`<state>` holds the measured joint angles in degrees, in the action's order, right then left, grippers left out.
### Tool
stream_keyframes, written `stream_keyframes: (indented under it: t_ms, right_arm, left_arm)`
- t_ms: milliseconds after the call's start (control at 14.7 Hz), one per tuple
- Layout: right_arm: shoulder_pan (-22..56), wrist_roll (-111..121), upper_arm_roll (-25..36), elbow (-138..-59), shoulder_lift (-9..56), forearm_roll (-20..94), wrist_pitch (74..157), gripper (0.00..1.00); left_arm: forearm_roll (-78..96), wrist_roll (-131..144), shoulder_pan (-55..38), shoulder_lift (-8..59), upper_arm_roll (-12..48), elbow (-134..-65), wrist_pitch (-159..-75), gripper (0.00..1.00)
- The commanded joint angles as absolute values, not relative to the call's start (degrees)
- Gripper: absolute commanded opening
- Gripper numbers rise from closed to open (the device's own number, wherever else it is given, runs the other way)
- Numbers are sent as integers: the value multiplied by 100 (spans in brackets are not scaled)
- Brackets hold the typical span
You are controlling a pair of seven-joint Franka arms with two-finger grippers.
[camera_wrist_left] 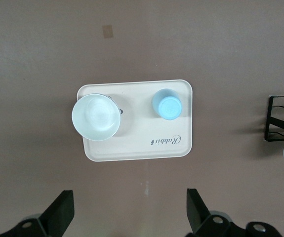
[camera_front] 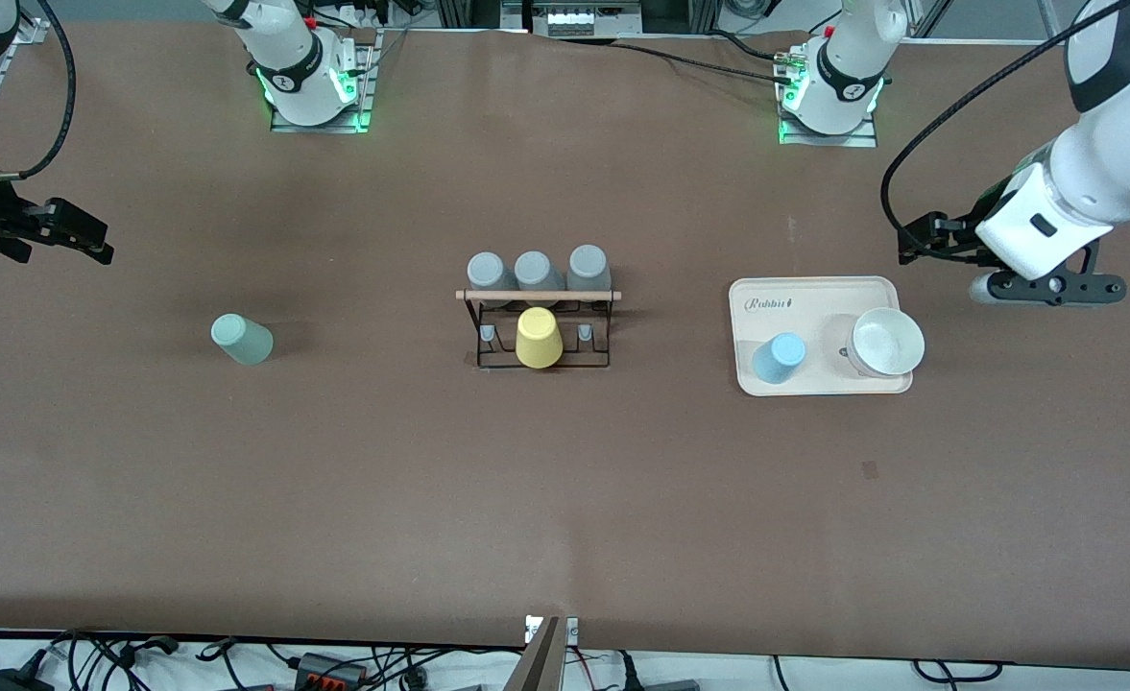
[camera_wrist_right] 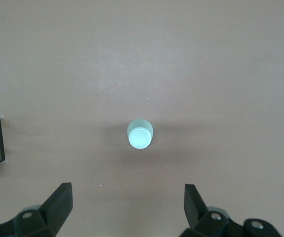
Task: Hang scattered cups on rack with three cups
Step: 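Move the left gripper toward the light blue cup on the tray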
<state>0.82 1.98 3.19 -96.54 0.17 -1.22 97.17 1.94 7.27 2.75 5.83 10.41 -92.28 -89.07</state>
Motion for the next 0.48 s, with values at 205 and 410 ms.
stream_keyframes:
  t_ms: [205,410]
  right_arm:
    - [131,185,264,-9598,9,-132,9624,100]
    - [123,141,272,-9598,0,-123,9536,100]
  left_arm:
    - [615,624,264,1711,1028,-8833,-8833,100]
    - [774,607,255,2441,1028,-8877,-9252,100]
